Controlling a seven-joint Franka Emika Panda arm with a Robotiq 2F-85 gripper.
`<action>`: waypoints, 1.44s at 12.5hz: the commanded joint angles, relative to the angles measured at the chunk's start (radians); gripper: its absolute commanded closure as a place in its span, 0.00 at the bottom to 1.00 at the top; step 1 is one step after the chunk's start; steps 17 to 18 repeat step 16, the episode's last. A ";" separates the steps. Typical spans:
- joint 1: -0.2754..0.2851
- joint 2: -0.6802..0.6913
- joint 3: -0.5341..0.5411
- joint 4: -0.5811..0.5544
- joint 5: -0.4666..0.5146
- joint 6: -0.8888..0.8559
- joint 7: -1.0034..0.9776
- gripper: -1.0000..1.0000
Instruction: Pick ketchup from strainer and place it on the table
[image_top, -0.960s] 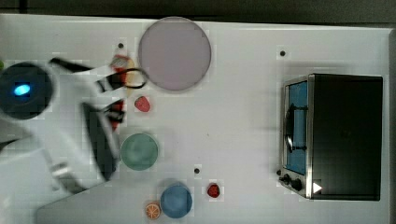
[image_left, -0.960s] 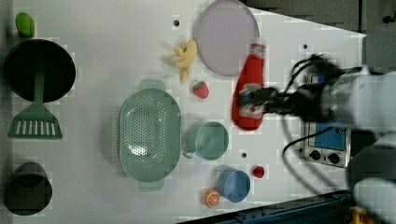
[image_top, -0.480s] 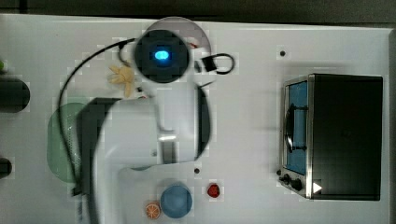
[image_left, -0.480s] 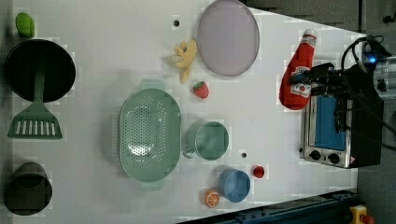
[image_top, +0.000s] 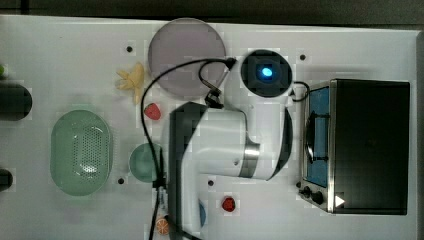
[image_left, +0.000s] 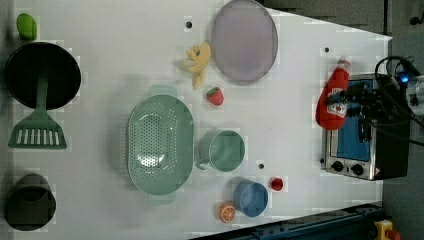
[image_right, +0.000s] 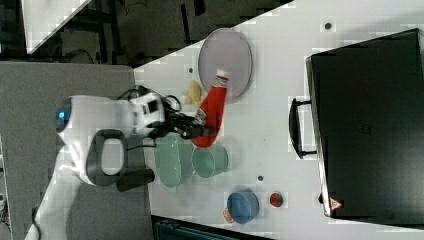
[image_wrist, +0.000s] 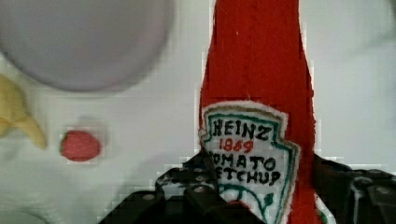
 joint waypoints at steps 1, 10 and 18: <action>0.017 -0.001 -0.001 -0.098 0.004 0.062 -0.041 0.39; 0.016 0.159 -0.020 -0.239 -0.032 0.386 -0.041 0.25; 0.015 0.065 -0.017 -0.183 -0.025 0.303 -0.038 0.00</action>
